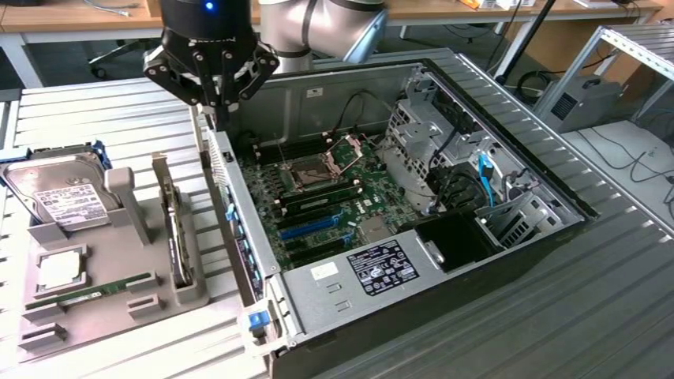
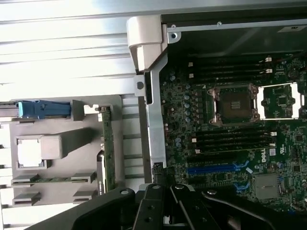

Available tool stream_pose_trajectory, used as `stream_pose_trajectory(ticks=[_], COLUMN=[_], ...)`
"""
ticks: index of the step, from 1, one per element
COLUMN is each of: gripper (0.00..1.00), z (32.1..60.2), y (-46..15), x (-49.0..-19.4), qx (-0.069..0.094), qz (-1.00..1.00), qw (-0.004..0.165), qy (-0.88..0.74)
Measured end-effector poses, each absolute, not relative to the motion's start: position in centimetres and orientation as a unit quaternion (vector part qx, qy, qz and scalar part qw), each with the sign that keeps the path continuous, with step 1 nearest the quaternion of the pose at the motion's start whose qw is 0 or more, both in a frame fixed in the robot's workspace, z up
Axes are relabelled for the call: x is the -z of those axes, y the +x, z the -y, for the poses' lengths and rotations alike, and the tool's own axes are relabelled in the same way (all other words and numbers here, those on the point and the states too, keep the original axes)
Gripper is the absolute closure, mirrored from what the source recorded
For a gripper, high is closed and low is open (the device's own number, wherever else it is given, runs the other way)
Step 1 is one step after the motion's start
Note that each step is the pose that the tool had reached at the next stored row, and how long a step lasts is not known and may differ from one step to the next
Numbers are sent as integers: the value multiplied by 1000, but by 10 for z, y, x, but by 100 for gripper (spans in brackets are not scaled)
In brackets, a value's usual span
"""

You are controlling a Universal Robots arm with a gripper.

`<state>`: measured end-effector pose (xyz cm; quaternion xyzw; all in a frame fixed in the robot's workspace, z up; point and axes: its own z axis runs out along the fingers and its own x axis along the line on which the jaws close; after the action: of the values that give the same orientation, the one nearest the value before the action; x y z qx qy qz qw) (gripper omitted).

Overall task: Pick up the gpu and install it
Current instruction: 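Reach for the gpu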

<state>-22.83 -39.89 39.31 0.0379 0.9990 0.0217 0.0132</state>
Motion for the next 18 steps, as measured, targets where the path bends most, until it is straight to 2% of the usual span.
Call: stream_pose_trajectory(ticks=[18], gripper=[89], z=[399], y=[-271], x=[-393], qx=[-22], qz=[-999], qw=[13], qy=[38])
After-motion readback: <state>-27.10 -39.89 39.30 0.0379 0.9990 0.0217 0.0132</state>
